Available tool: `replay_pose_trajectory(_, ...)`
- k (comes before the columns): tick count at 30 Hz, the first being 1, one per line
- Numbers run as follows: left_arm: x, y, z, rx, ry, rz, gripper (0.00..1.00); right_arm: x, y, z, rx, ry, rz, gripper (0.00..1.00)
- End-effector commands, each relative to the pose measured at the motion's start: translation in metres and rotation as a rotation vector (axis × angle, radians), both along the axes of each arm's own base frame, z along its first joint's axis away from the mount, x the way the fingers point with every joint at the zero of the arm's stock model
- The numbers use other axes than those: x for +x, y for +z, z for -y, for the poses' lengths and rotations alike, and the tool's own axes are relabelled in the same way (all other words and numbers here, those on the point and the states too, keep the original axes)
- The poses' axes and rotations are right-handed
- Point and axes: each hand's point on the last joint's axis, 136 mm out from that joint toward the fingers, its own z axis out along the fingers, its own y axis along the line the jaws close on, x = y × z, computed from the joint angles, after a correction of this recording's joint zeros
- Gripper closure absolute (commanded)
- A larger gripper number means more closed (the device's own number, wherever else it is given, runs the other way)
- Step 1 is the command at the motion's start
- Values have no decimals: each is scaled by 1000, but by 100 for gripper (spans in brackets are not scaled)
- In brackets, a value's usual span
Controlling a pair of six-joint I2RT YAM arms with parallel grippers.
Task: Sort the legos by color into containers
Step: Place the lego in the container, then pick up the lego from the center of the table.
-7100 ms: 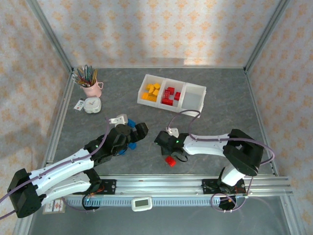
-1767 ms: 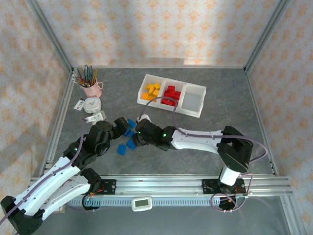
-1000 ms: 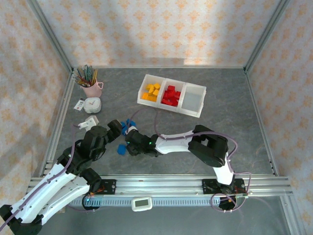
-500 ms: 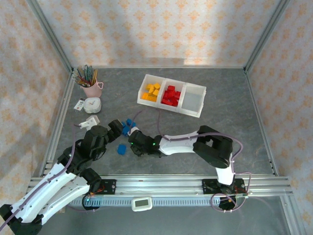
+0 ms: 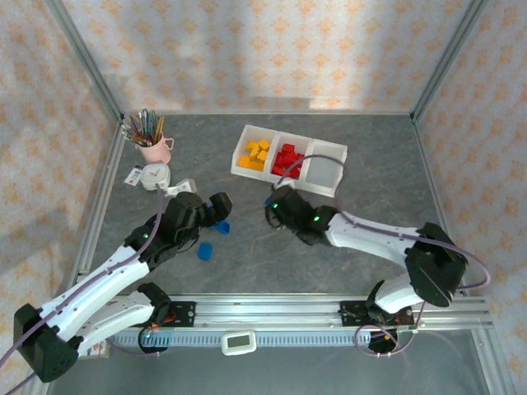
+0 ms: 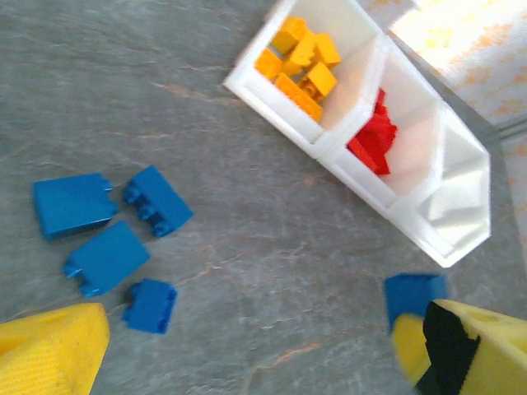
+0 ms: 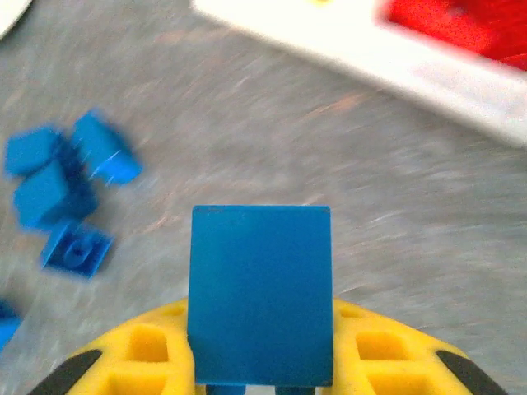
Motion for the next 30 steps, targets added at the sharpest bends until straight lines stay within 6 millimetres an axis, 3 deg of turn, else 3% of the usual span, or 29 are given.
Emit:
replay_pose_trajectory(1, 19, 26, 30, -93, -85, 88, 1, 34, 15, 60, -8, -227, 5, 71)
replay_pose_trajectory(4, 30, 26, 46, -129, -121, 104, 1, 68, 24, 103, -3, -364, 31, 70)
replay_pose_trajectory(9, 47, 26, 60, -97, -153, 104, 1, 126, 17, 145, -14, -493, 14, 71)
replay_pose_trajectory(13, 54, 29, 67, -93, -164, 109, 1, 162, 11, 155, -80, -519, 55, 70)
replay_pose_trajectory(17, 56, 32, 66, -80, -162, 119, 1, 188, -2, 167, -111, -543, 16, 58)
replay_pose_trajectory(21, 55, 31, 60, -54, -147, 119, 1, 192, 12, 156, -75, -490, 45, 44)
replay_pose_trajectory(24, 54, 32, 54, -41, -127, 126, 1, 186, 19, 153, -101, -492, 45, 43)
replay_pose_trajectory(30, 46, 33, 34, -1, -71, 137, 1, 148, 27, 103, -75, -345, 36, 39)
